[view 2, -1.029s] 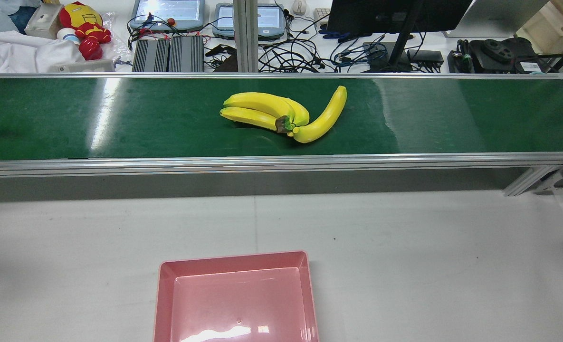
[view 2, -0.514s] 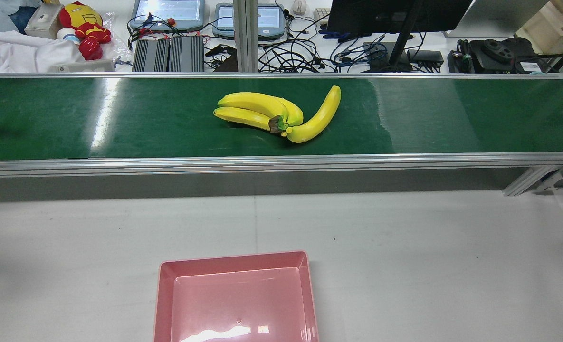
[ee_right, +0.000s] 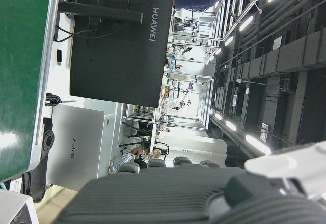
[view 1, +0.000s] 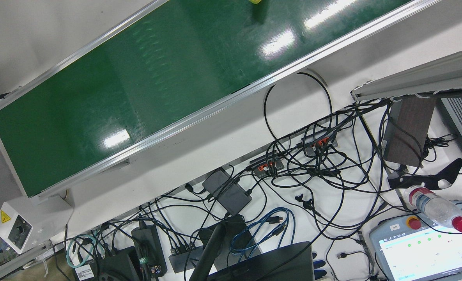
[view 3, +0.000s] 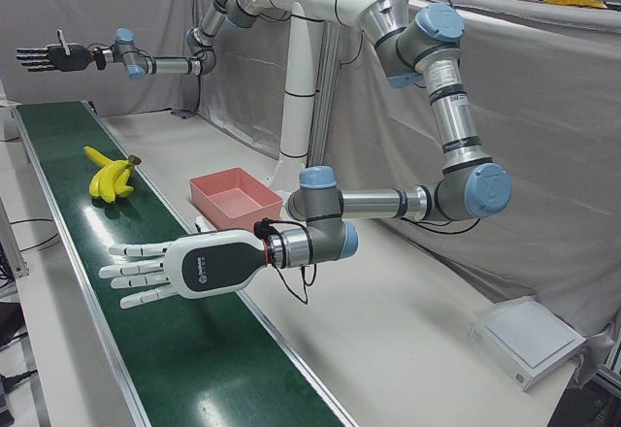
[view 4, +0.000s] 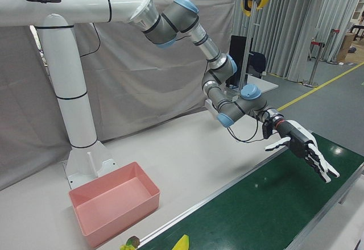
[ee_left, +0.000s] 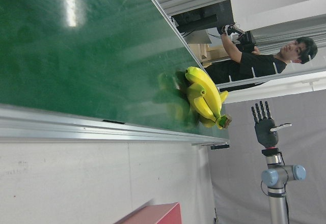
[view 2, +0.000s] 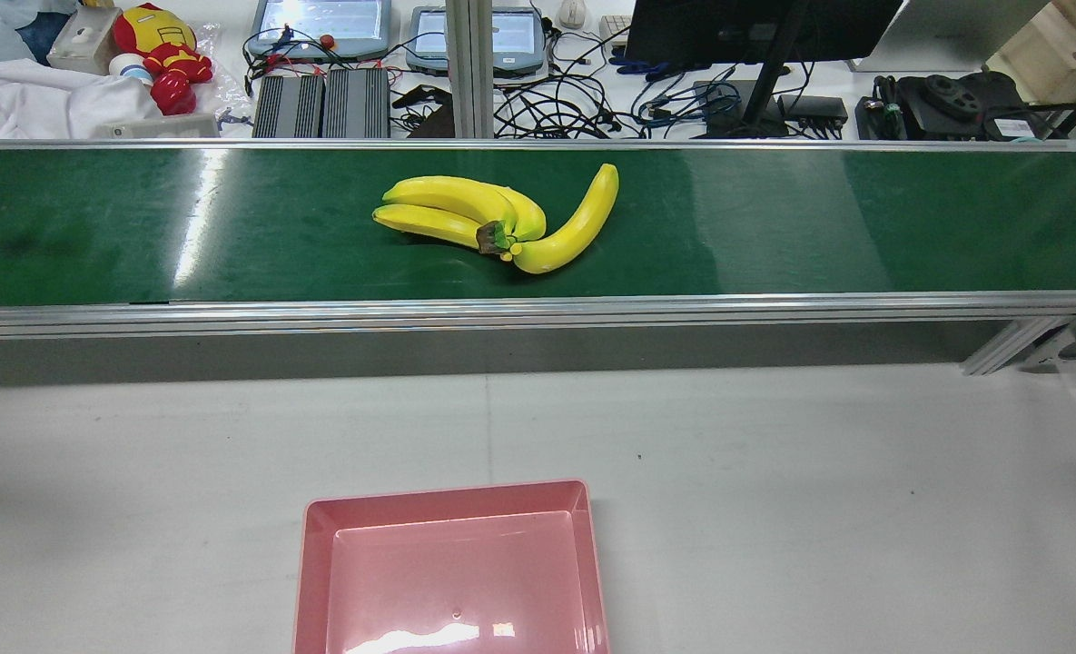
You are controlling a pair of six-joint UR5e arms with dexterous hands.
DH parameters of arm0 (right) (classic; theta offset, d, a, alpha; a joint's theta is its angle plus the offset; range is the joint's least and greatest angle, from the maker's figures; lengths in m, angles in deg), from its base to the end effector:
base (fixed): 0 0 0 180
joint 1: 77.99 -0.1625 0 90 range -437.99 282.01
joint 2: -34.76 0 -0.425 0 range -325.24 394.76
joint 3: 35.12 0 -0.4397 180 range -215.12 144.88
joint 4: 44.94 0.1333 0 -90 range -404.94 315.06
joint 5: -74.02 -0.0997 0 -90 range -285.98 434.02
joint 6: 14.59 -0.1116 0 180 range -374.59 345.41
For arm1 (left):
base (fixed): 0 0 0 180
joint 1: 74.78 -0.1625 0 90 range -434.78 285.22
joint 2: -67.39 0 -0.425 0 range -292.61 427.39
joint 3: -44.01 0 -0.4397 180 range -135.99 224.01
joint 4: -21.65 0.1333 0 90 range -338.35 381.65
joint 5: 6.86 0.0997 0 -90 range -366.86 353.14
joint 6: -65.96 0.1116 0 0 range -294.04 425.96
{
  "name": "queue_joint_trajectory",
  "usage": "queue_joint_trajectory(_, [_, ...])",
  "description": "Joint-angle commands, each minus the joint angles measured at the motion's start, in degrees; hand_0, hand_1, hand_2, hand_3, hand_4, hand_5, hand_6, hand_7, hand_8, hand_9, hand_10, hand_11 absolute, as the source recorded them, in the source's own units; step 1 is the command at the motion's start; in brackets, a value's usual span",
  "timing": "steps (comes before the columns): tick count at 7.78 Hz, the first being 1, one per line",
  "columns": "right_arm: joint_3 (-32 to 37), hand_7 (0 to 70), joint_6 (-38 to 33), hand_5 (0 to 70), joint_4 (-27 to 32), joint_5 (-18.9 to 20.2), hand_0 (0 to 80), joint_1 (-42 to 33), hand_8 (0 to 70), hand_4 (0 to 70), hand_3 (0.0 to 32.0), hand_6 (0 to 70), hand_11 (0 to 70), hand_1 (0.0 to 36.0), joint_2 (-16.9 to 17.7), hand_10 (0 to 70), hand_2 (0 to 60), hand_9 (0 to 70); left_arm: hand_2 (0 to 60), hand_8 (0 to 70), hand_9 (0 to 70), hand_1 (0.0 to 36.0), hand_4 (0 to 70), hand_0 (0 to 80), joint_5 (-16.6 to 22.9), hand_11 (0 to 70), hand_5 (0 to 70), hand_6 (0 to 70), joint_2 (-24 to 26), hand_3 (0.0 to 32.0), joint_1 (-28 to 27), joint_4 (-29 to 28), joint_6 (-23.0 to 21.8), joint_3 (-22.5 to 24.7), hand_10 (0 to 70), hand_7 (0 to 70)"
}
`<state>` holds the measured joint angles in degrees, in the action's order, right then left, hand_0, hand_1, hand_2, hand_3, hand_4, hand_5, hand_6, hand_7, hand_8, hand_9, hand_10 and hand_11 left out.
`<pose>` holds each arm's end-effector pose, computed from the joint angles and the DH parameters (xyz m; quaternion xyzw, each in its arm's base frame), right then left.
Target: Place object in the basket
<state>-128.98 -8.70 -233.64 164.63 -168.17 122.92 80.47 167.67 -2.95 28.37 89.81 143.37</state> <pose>0.1339 -0.5570 0.6490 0.0326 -0.6876 0.7243 0.0398 0.0620 -0.6331 0.5051 0.0532 0.7803 -0.5880 0.2063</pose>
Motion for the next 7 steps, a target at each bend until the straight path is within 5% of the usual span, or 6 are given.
queue_joint_trajectory(1, [-0.09, 0.0, 0.0, 0.0, 0.0, 0.0, 0.0, -0.09, 0.0, 0.0, 0.0, 0.0, 0.0, 0.0, 0.0, 0.0, 0.0, 0.0, 0.0, 10.7, 9.7, 15.7, 13.4, 62.8, 0.21, 6.5, 15.0, 1.3, 0.44, 4.4, -0.11, 9.34, 8.56, 9.43, 2.9, 7.2])
queue_joint_trajectory(5, [-0.09, 0.0, 0.0, 0.0, 0.0, 0.0, 0.0, 0.0, 0.0, 0.0, 0.0, 0.0, 0.0, 0.0, 0.0, 0.0, 0.0, 0.0, 0.0, 11.2, 9.1, 15.6, 9.0, 62.4, 0.13, 5.4, 14.6, 0.6, 2.54, 8.0, -1.78, 19.1, 14.55, 15.34, 2.1, 6.7])
queue_joint_trajectory(7, [-0.09, 0.0, 0.0, 0.0, 0.0, 0.0, 0.0, -0.09, 0.0, 0.0, 0.0, 0.0, 0.0, 0.0, 0.0, 0.0, 0.0, 0.0, 0.0, 11.3, 9.3, 15.9, 9.3, 62.4, -0.05, 5.4, 14.5, 0.5, 3.52, 7.0, -2.39, 19.91, 16.49, 15.52, 2.1, 6.7])
